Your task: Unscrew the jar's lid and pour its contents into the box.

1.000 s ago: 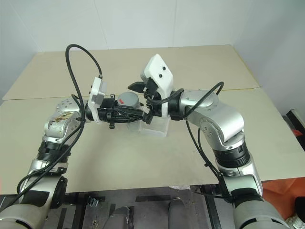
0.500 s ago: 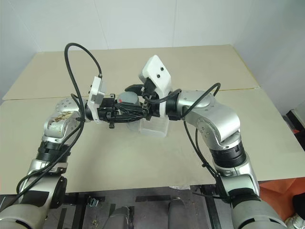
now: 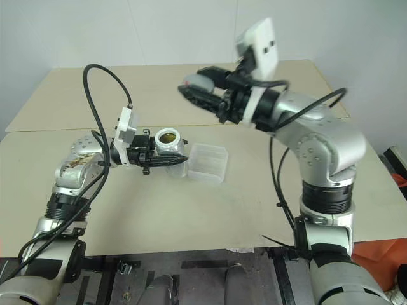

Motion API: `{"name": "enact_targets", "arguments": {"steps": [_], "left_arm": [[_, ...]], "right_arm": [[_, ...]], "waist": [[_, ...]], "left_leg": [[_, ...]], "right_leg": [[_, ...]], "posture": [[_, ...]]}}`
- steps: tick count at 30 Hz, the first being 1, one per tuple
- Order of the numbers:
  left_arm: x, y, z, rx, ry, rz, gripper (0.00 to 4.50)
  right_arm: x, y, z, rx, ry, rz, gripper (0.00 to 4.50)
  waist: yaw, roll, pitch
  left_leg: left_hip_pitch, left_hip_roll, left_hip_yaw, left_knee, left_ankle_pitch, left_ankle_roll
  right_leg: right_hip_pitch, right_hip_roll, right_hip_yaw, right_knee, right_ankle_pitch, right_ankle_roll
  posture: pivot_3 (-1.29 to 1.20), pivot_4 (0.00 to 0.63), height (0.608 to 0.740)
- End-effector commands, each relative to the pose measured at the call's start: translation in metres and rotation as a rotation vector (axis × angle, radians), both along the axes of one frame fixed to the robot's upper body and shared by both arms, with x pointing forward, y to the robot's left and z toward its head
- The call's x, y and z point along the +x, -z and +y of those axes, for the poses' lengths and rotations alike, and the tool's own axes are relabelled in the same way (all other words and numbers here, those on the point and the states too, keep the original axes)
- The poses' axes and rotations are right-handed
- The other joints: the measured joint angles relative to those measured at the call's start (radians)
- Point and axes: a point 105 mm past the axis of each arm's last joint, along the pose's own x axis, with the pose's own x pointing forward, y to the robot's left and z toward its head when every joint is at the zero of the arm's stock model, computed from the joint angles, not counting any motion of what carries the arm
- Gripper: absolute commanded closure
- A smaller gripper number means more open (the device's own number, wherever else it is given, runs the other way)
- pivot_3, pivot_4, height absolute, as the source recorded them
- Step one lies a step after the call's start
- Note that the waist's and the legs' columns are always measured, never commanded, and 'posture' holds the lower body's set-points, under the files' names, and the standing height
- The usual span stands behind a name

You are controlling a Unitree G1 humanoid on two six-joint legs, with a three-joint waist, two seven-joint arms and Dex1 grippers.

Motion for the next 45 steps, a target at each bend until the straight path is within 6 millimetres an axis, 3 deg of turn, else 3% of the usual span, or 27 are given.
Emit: {"name": "enact_targets", "arguments": {"steps": [1, 5, 7, 8, 12, 17, 19, 22, 25, 31, 35, 37, 41, 45], "left_arm": [[0.002, -0.014, 0.008, -0.016, -0.037, -0.053, 2.53], [0.009, -0.020, 0.019, -0.028, -0.102, -0.064, 2.53], [0.013, -0.023, 0.028, -0.026, -0.152, -0.075, 2.53], [0.015, -0.023, 0.031, -0.024, -0.165, -0.078, 2.53], [0.023, -0.027, 0.033, -0.047, -0.258, -0.111, 2.53], [0.027, -0.022, 0.027, -0.034, -0.329, -0.142, 2.53], [0.029, -0.021, 0.024, -0.016, -0.364, -0.168, 2.53], [0.038, -0.017, 0.021, 0.066, -0.433, -0.276, 2.53], [0.049, -0.024, 0.017, 0.077, -0.494, -0.371, 2.53], [0.066, -0.033, 0.003, 0.180, -0.576, -0.760, 2.53], [0.075, -0.039, -0.015, 0.218, -0.600, -0.975, 2.53], [0.080, -0.043, -0.024, 0.303, -0.595, -1.170, 2.53], [0.086, -0.055, -0.049, 0.450, -0.502, -1.613, 2.53], [0.086, -0.042, -0.076, 0.563, -0.273, -1.990, 2.53]], "right_arm": [[0.002, 0.005, -0.034, 0.014, 0.137, -0.009, 1.76], [0.010, 0.037, -0.067, -0.034, 0.313, 0.038, 1.76], [0.014, 0.068, -0.084, -0.080, 0.437, 0.089, 1.76], [0.014, 0.076, -0.088, -0.089, 0.464, 0.102, 1.76], [0.020, 0.141, -0.106, -0.209, 0.640, 0.212, 1.76], [0.020, 0.186, -0.113, -0.300, 0.719, 0.290, 1.76], [0.019, 0.187, -0.112, -0.297, 0.711, 0.300, 1.76], [0.012, 0.186, -0.110, -0.308, 0.665, 0.310, 0.89], [0.001, 0.169, -0.105, -0.272, 0.565, 0.318, 0.02], [-0.033, 0.130, -0.090, -0.247, 0.327, 0.311, 0.02], [-0.040, 0.127, -0.078, -0.294, 0.265, 0.355, 0.02], [-0.040, 0.127, -0.076, -0.331, 0.262, 0.354, 0.02], [-0.038, 0.117, -0.074, -0.350, 0.245, 0.340, 0.02], [-0.042, 0.105, -0.070, -0.373, 0.200, 0.290, 0.02]], "waist": [[0.003, 0.000, 0.000], [0.007, 0.000, 0.000], [0.008, 0.000, 0.000], [0.005, 0.000, 0.000], [0.004, 0.000, 0.000], [0.003, 0.000, 0.000], [0.004, 0.000, 0.000], [0.009, 0.000, 0.000], [0.019, 0.000, 0.000], [0.042, 0.000, 0.000], [0.051, -0.001, 0.000], [0.053, -0.001, 0.000], [0.056, -0.001, 0.000], [0.065, -0.001, 0.000]], "left_leg": [[0.000, 0.000, 0.000, 0.000, 0.000, 0.000], [-0.001, 0.000, 0.000, 0.000, 0.000, 0.000], [0.000, 0.000, 0.000, 0.000, 0.000, 0.000], [0.000, 0.000, 0.000, 0.000, 0.000, 0.000], [0.000, 0.000, 0.001, 0.000, 0.000, 0.000], [0.001, 0.000, 0.001, 0.000, 0.000, 0.000], [0.001, 0.000, 0.001, 0.000, 0.000, 0.000], [0.001, 0.000, 0.001, 0.000, 0.000, 0.000], [0.001, 0.000, 0.001, 0.000, 0.000, 0.000], [0.001, -0.001, 0.001, 0.000, 0.000, 0.000], [0.001, -0.001, 0.001, 0.000, 0.000, 0.000], [0.001, -0.001, 0.001, 0.001, 0.000, 0.000], [-0.002, -0.002, 0.001, 0.001, 0.000, 0.000], [-0.004, -0.003, 0.001, 0.001, 0.000, 0.000]], "right_leg": [[0.000, 0.000, 0.000, 0.000, 0.000, 0.000], [0.000, 0.000, 0.000, 0.000, 0.000, 0.000], [0.000, 0.000, 0.000, -0.001, 0.000, 0.000], [0.000, 0.000, 0.000, -0.001, 0.000, 0.000], [0.000, 0.000, 0.001, -0.001, 0.000, 0.000], [0.000, 0.000, 0.001, -0.001, 0.000, 0.000], [0.000, 0.000, 0.001, -0.002, 0.000, 0.000], [0.001, 0.000, 0.001, -0.002, 0.000, 0.000], [0.001, 0.000, 0.001, -0.002, 0.000, 0.000], [0.002, 0.000, 0.001, -0.004, 0.000, 0.000], [0.003, 0.000, 0.001, -0.004, 0.000, 0.001], [0.002, 0.000, 0.000, -0.004, 0.000, 0.001], [0.001, -0.001, 0.000, -0.006, 0.001, 0.002], [0.001, -0.001, 0.000, -0.006, 0.002, 0.003]], "posture": [[0.00, 0.150, 0.740], [0.00, 0.150, 0.740], [0.00, 0.150, 0.740], [0.00, 0.150, 0.740], [0.00, 0.150, 0.740], [0.00, 0.150, 0.740], [0.00, 0.150, 0.740], [0.00, 0.150, 0.740], [0.00, 0.150, 0.740], [0.00, 0.150, 0.740], [0.00, 0.150, 0.740], [0.00, 0.150, 0.740], [0.00, 0.150, 0.740], [0.00, 0.150, 0.740]]}}
